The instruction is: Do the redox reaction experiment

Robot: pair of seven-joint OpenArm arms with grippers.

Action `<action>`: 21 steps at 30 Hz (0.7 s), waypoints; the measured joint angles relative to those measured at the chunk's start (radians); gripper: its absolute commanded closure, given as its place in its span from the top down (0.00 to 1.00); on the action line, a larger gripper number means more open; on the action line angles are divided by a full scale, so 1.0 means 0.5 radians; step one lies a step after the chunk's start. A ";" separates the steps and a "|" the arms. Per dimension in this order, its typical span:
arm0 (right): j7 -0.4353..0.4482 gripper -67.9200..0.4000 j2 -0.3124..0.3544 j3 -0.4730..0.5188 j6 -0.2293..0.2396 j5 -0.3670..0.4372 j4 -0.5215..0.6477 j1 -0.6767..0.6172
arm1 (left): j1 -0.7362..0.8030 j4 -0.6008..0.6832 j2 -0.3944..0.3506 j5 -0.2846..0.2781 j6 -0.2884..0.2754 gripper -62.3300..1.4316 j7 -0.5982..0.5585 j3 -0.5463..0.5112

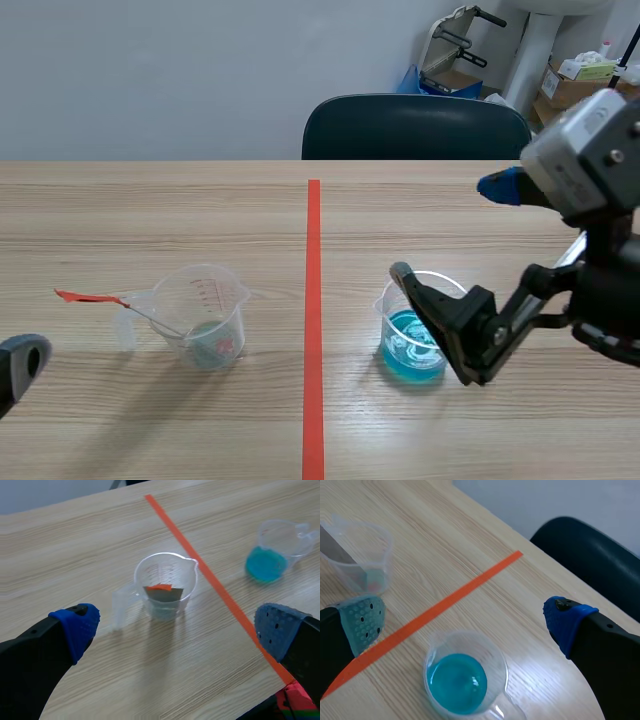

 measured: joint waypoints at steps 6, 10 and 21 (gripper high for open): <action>0.003 1.00 0.000 -0.352 0.000 -0.136 0.000 0.280 | 0.001 0.057 0.283 -0.001 0.000 1.00 0.224 -0.206; 0.000 1.00 0.000 -0.619 0.000 -0.206 0.000 0.452 | -0.003 0.077 0.371 0.000 0.000 1.00 0.272 -0.281; 0.003 1.00 -0.047 -1.358 -0.114 -0.254 -0.270 0.943 | -0.005 0.189 0.517 0.010 -0.271 1.00 0.231 -0.345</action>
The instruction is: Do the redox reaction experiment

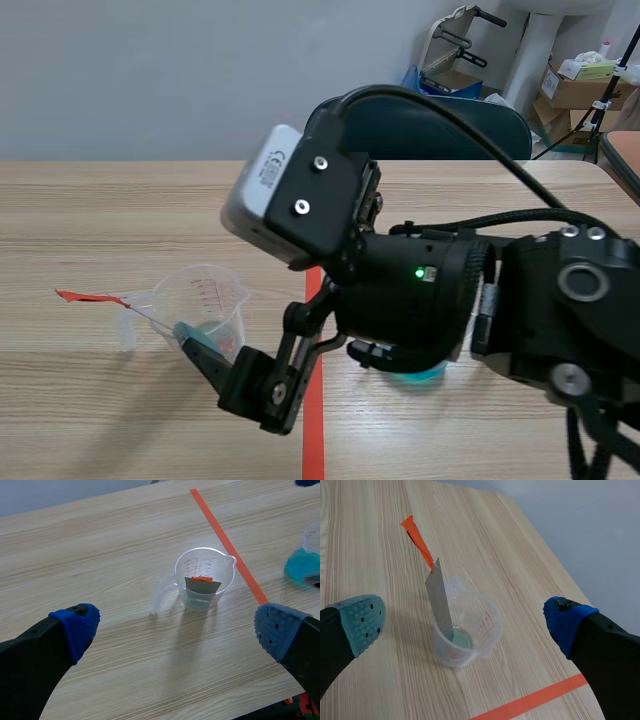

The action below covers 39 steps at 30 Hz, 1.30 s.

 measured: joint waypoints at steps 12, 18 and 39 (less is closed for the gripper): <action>0.018 1.00 -0.393 -0.417 -0.159 -0.109 -0.398 0.323 | 0.001 0.000 -0.011 -0.040 -0.072 1.00 -0.060 0.000; 0.019 1.00 -0.510 -0.510 -0.299 -0.142 -0.517 0.407 | 0.001 0.000 -0.010 -0.040 -0.072 1.00 -0.061 0.000; 0.050 0.34 -0.584 -0.523 -0.385 -0.142 -0.680 0.465 | 0.192 0.001 -0.345 0.003 0.274 1.00 -0.298 0.270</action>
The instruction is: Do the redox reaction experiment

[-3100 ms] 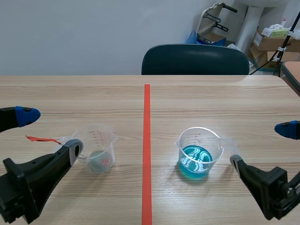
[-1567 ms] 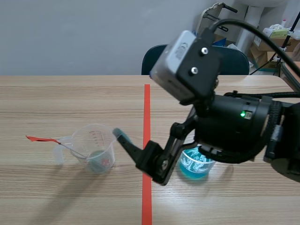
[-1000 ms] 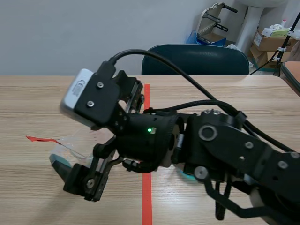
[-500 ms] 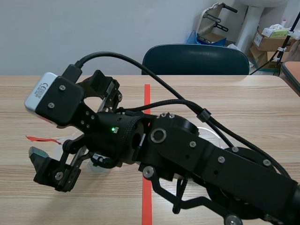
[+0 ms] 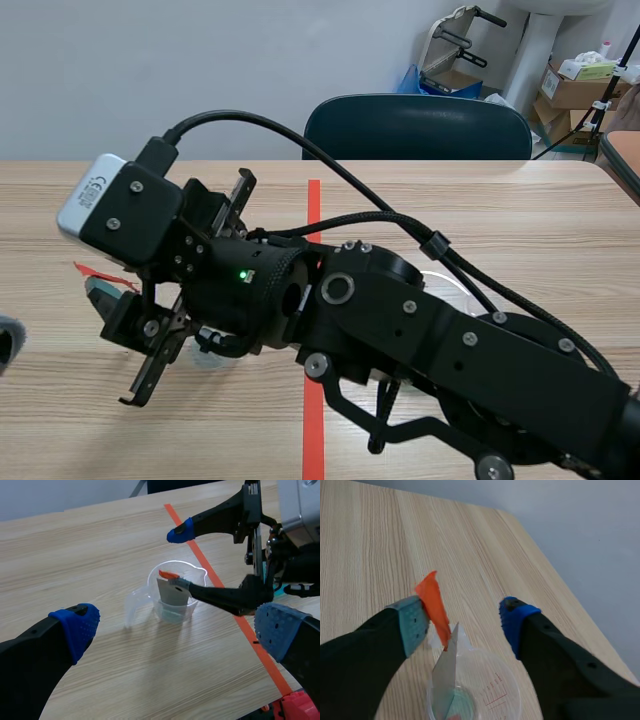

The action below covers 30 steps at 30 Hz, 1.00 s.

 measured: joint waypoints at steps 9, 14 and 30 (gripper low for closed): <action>0.027 0.02 0.007 0.000 -0.001 0.001 0.000 0.000 | -0.001 0.000 0.002 0.010 -0.002 1.00 -0.045 -0.001; 0.027 0.02 0.006 0.000 0.000 0.001 0.000 0.000 | -0.001 0.000 0.002 0.010 -0.002 1.00 -0.041 -0.001; -0.414 0.02 0.058 0.032 0.015 0.005 0.433 0.000 | -0.001 0.000 0.002 0.010 -0.002 1.00 -0.042 -0.001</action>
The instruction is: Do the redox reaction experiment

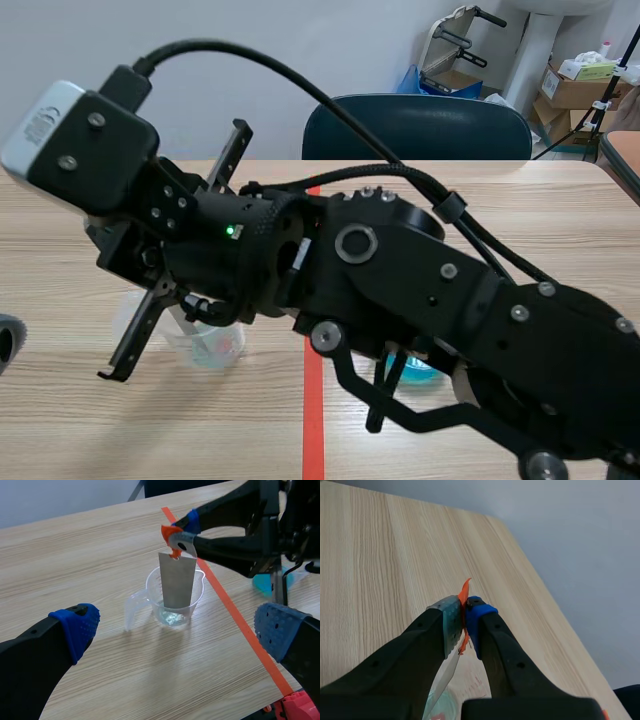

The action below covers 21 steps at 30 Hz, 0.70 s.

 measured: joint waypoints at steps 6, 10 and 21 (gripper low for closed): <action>-0.195 0.02 0.020 0.041 0.016 0.004 0.225 -0.001 | 0.000 0.000 0.000 0.000 0.000 1.00 0.000 -0.001; -0.231 0.02 0.020 0.145 0.066 0.004 0.340 0.000 | 0.000 0.000 0.001 0.000 -0.001 1.00 0.001 -0.001; -0.336 0.02 0.019 0.201 0.227 0.213 0.426 0.166 | 0.000 0.000 0.000 0.000 -0.001 1.00 0.001 -0.001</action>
